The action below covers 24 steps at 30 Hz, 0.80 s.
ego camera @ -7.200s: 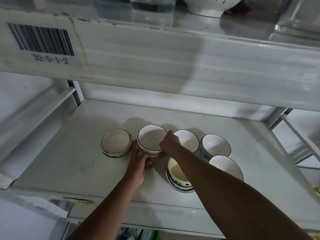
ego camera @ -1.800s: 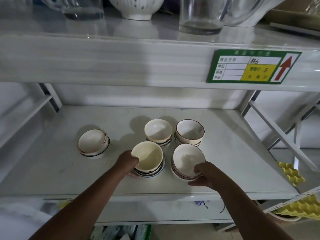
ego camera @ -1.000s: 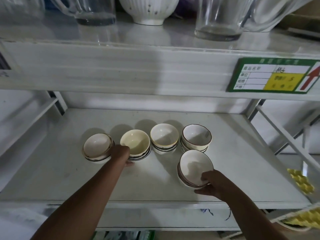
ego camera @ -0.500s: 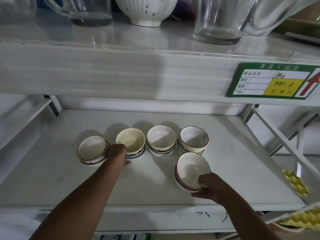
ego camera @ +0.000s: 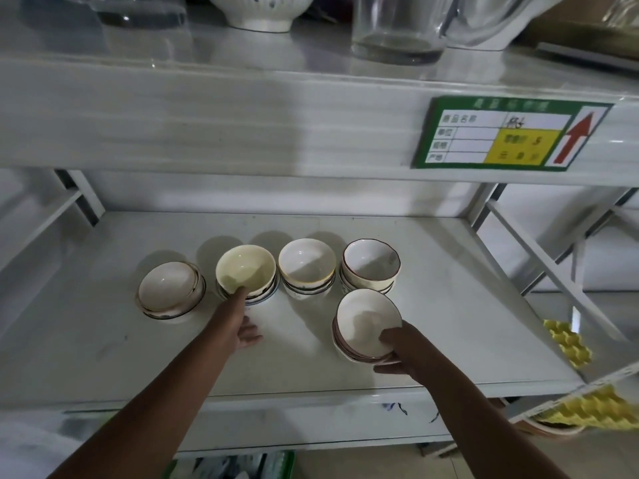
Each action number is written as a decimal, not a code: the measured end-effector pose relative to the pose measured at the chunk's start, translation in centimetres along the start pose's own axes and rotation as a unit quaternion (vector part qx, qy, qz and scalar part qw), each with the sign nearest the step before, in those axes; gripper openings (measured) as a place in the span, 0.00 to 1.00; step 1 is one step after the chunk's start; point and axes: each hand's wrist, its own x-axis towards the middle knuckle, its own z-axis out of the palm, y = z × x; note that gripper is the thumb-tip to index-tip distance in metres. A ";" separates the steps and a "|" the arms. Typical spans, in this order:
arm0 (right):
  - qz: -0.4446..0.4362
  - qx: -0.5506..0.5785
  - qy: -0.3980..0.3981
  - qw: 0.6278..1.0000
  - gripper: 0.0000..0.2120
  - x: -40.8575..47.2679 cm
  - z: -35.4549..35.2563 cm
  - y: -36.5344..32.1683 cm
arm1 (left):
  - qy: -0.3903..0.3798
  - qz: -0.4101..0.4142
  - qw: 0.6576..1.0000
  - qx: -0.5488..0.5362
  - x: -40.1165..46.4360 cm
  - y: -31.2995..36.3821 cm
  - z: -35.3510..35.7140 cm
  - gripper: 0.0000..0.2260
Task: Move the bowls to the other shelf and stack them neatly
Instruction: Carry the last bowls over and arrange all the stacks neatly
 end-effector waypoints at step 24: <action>-0.132 -0.325 0.099 0.931 0.12 -0.3 -1.1 -2.9 | -0.167 0.108 0.959 0.200 -5.5 -4.8 9.4 0.12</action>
